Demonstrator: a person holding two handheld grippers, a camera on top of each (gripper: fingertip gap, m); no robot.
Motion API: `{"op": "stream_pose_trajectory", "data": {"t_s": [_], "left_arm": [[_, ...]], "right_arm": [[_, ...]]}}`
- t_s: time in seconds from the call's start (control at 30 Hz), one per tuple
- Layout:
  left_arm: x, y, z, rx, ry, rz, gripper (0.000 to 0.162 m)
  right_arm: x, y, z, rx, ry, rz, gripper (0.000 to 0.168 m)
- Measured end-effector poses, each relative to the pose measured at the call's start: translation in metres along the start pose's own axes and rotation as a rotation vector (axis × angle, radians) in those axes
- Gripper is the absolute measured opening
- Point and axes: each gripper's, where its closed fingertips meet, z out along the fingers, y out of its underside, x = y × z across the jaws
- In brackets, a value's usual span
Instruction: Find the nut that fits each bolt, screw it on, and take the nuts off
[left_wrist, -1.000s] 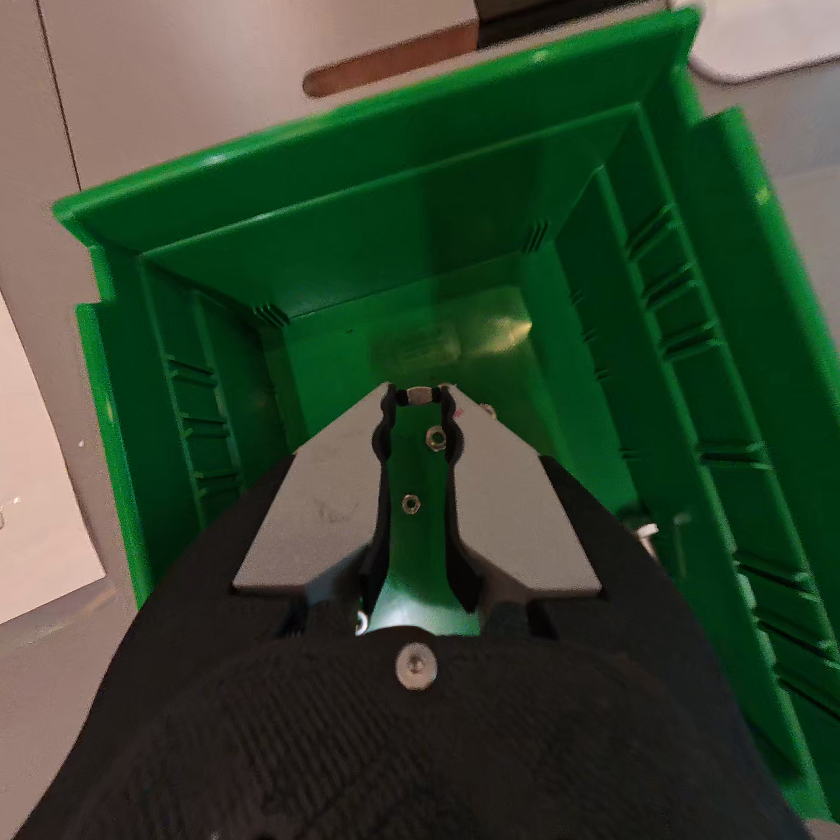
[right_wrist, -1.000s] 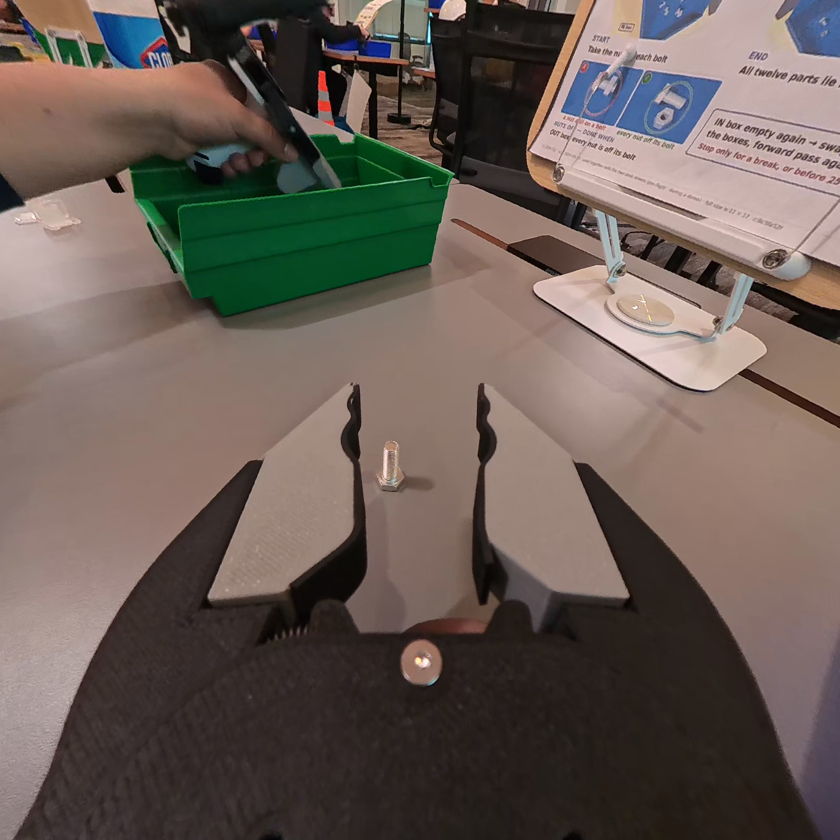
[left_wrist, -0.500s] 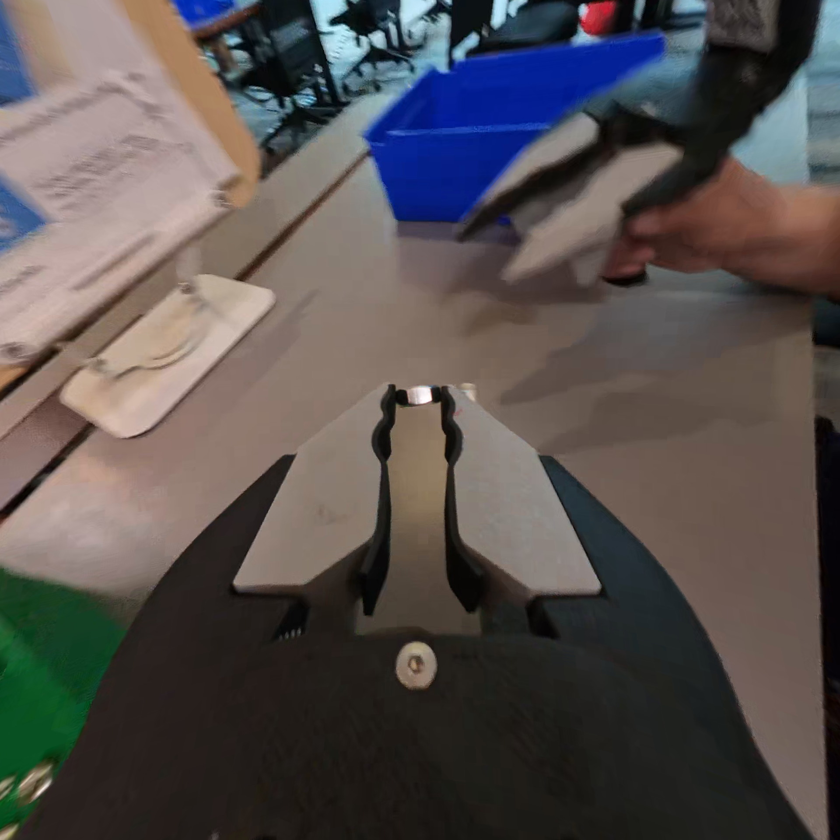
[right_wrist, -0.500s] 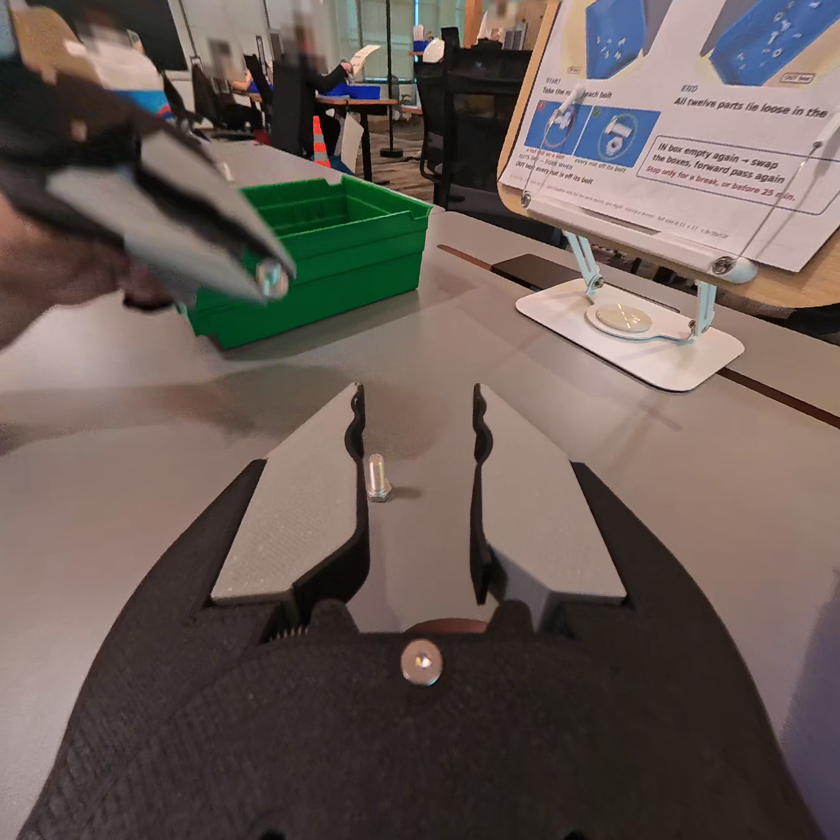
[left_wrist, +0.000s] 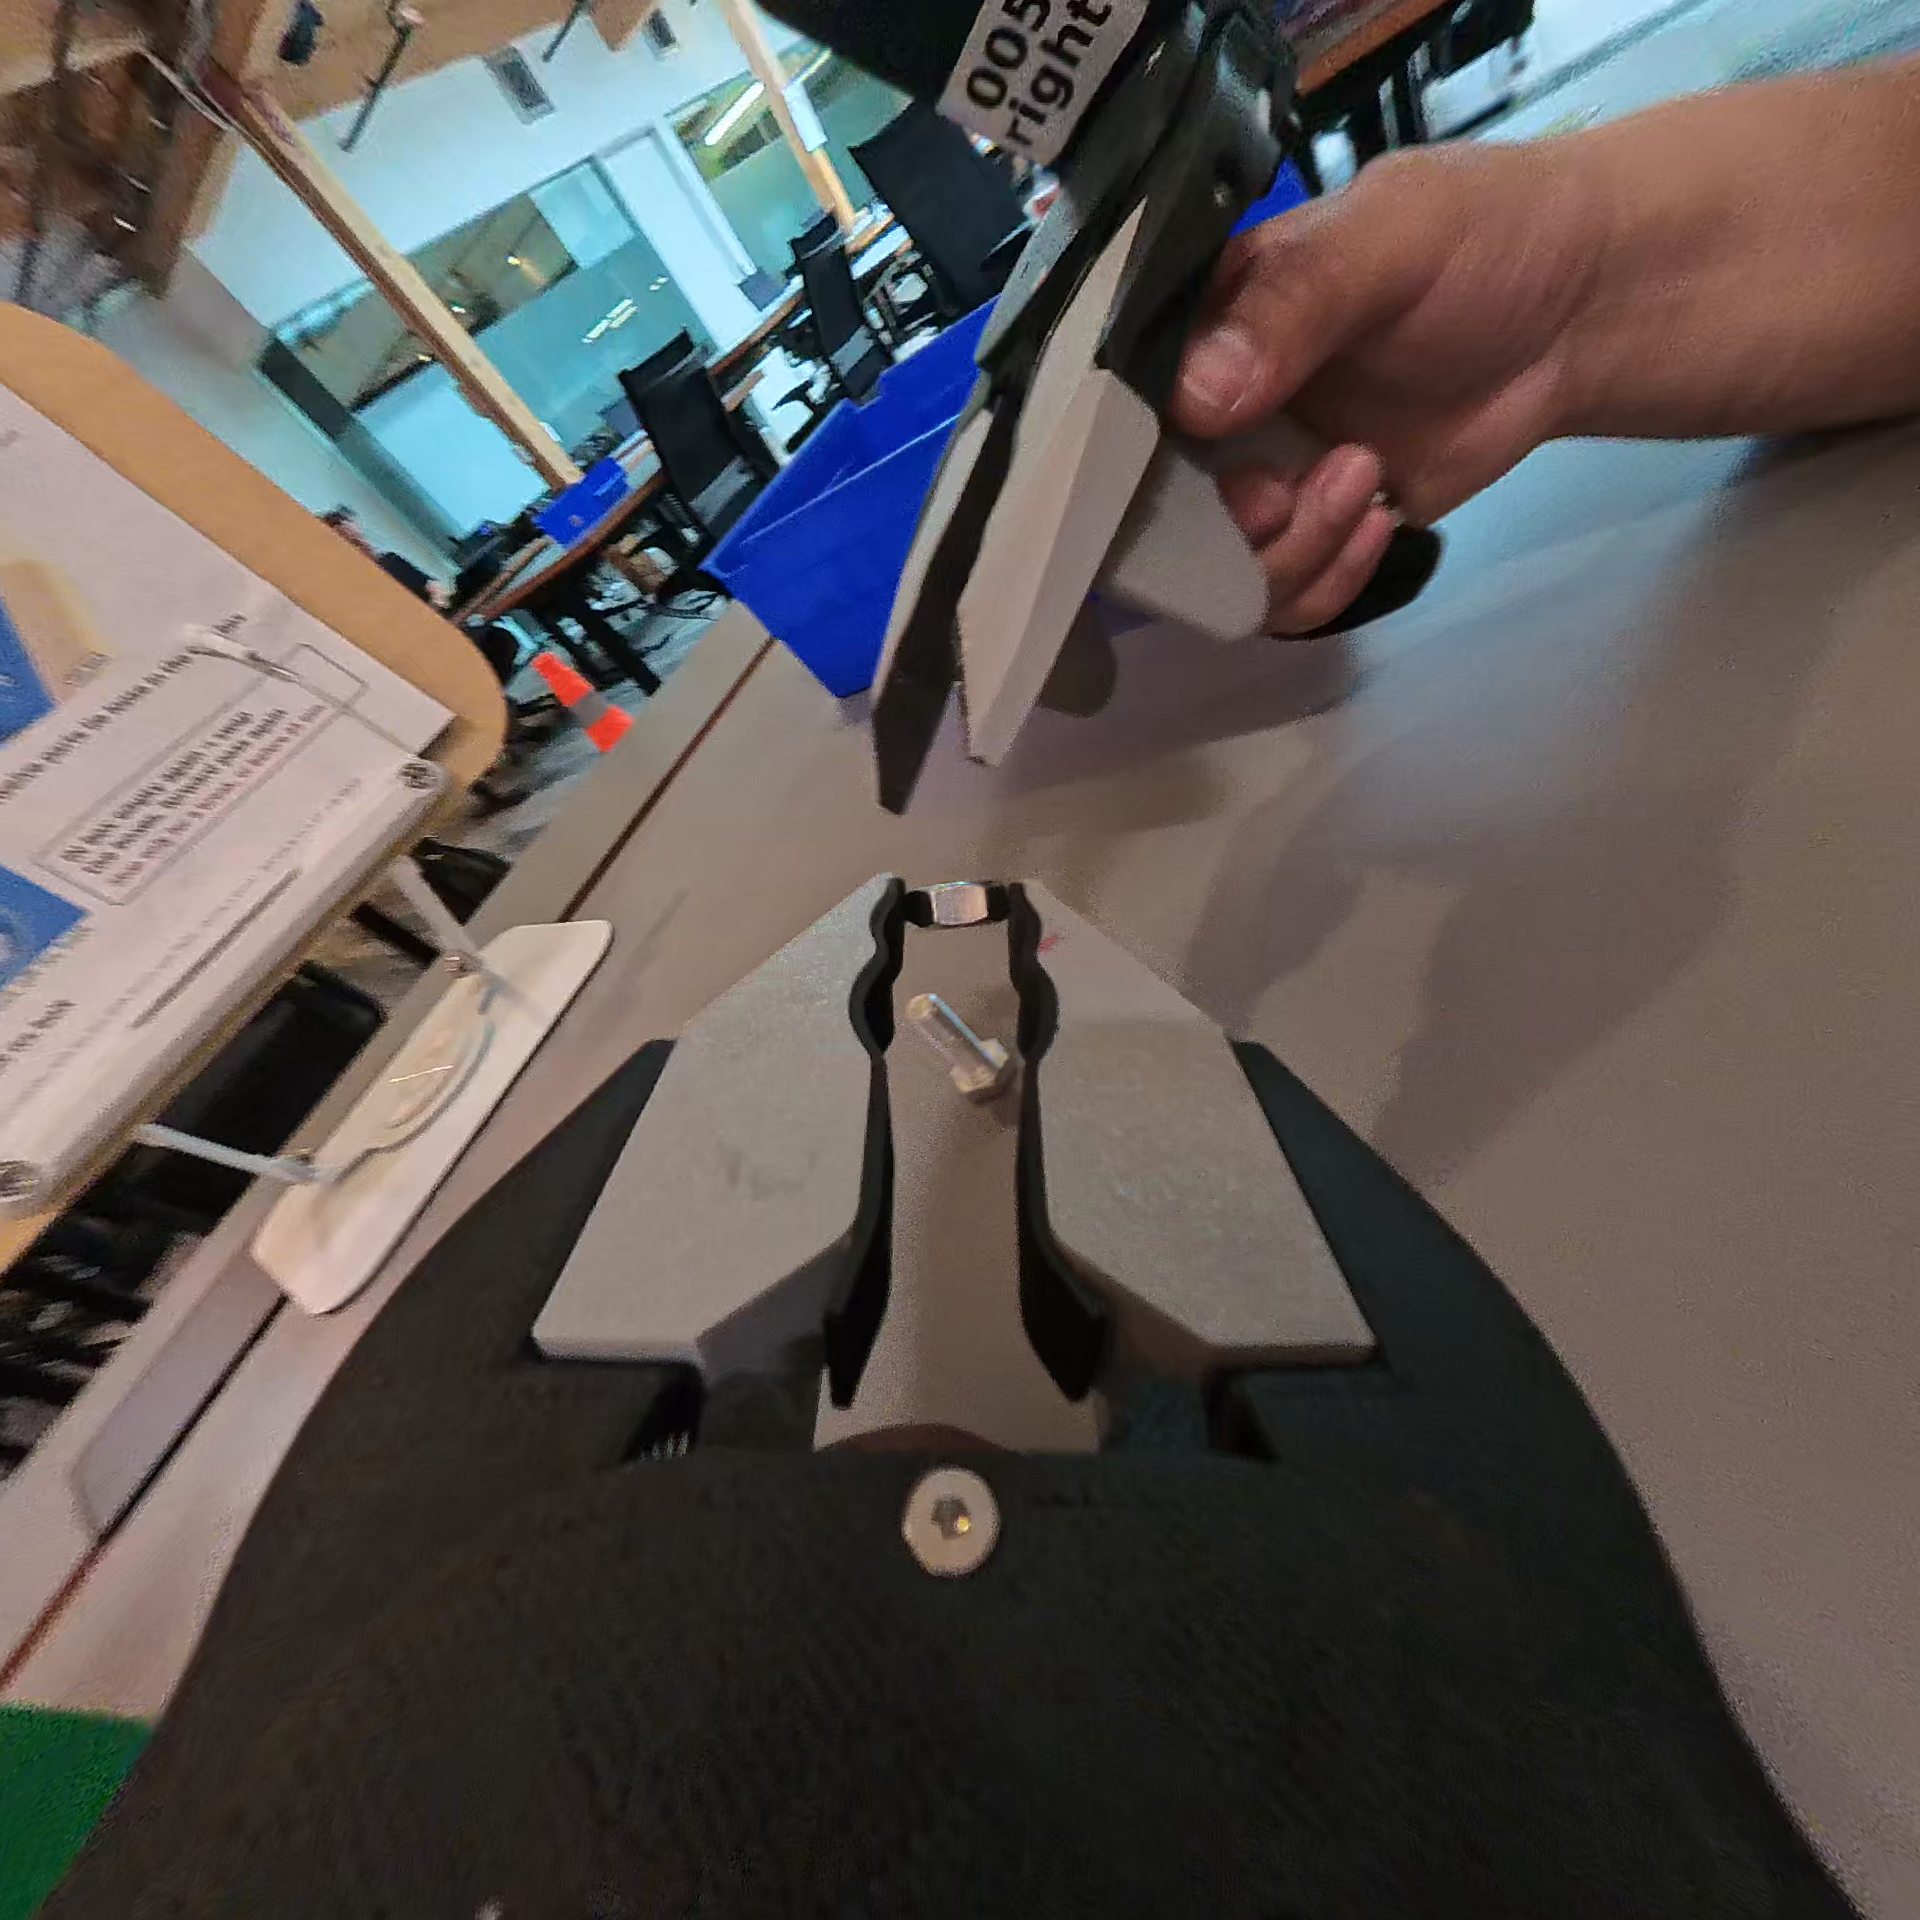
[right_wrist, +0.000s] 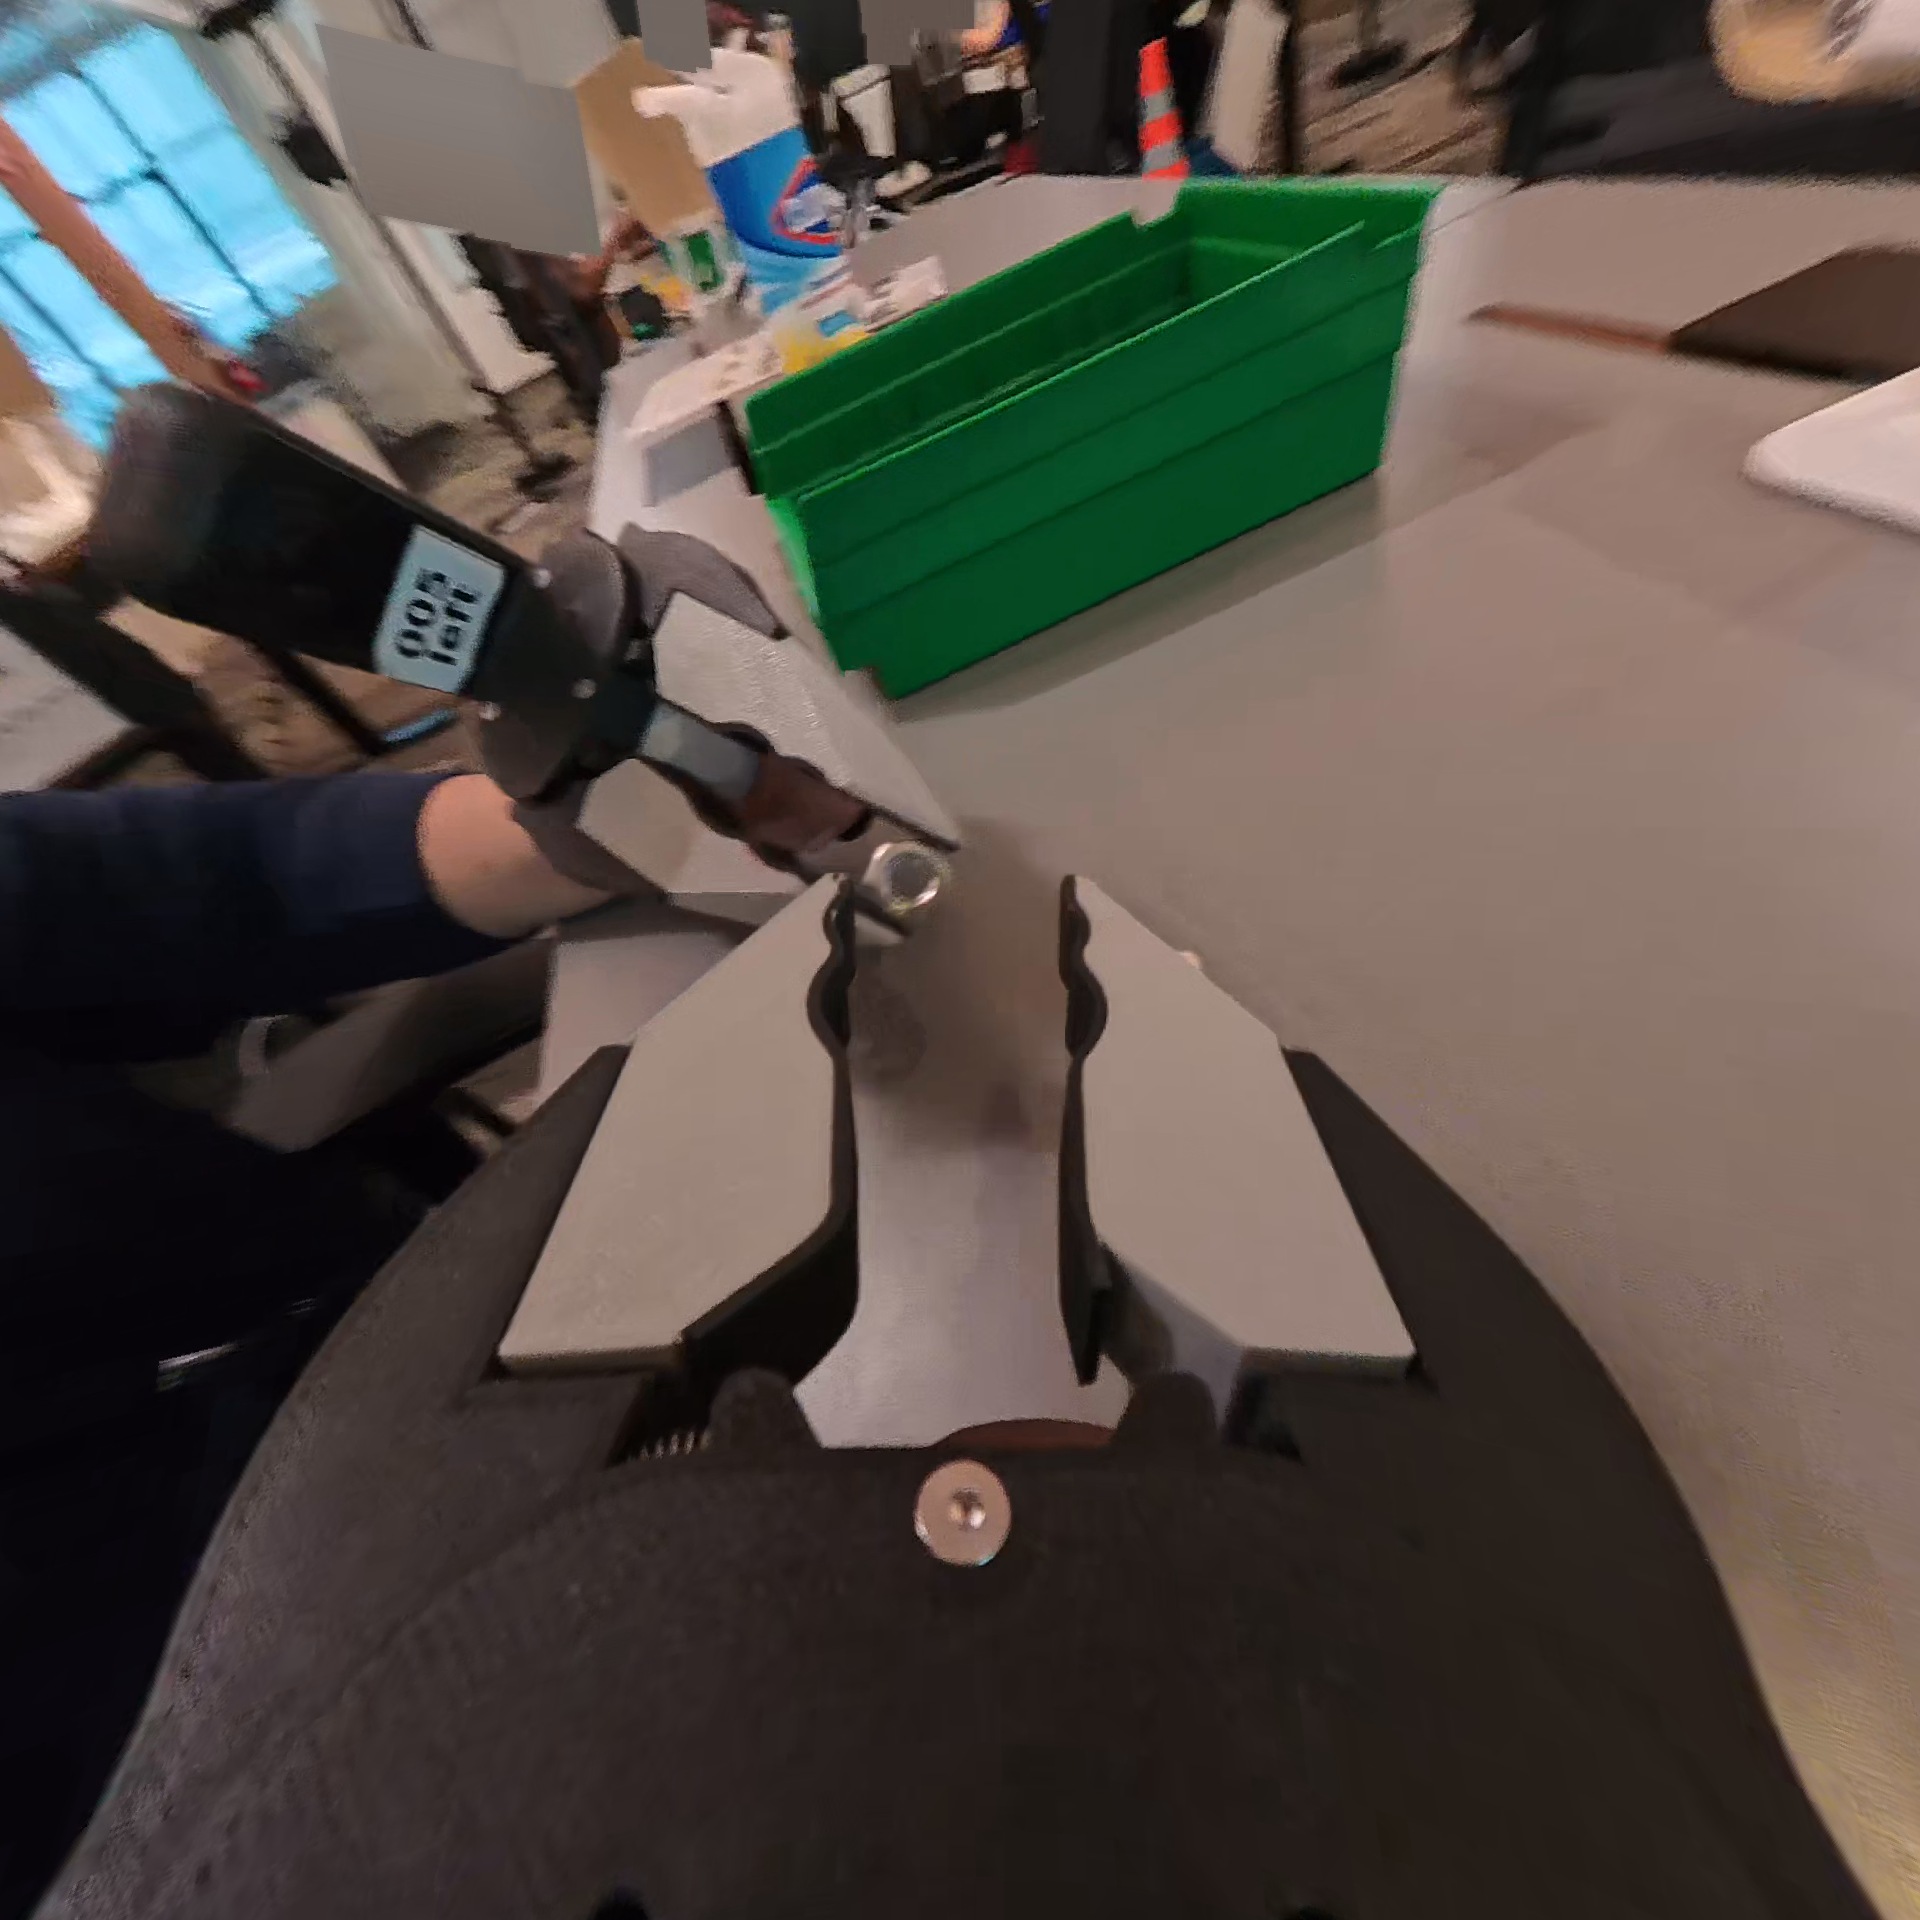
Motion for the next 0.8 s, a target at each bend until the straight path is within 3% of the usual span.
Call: {"op": "stream_pose_trajectory", "data": {"t_s": [0.13, 0.5, 0.7, 0.8], "left_arm": [[0.001, -0.004, 0.003, -0.013, -0.051, 0.099, 0.017], [0.008, 0.001, 0.014, -0.092, -0.074, 0.223, 0.018], [0.006, 0.013, 0.018, -0.186, -0.108, 0.202, 0.018], [0.007, 0.018, 0.015, -0.217, -0.054, 0.072, 0.034]], "right_arm": [[-0.014, 0.003, 0.006, -0.004, -0.096, 0.064, 0.036], [-0.006, 0.024, 0.017, -0.097, -0.065, 0.109, 0.015], [0.019, 0.03, 0.013, -0.151, 0.116, 0.01, 0.015], [0.047, 0.035, -0.001, -0.215, 0.286, -0.081, 0.015]]}}
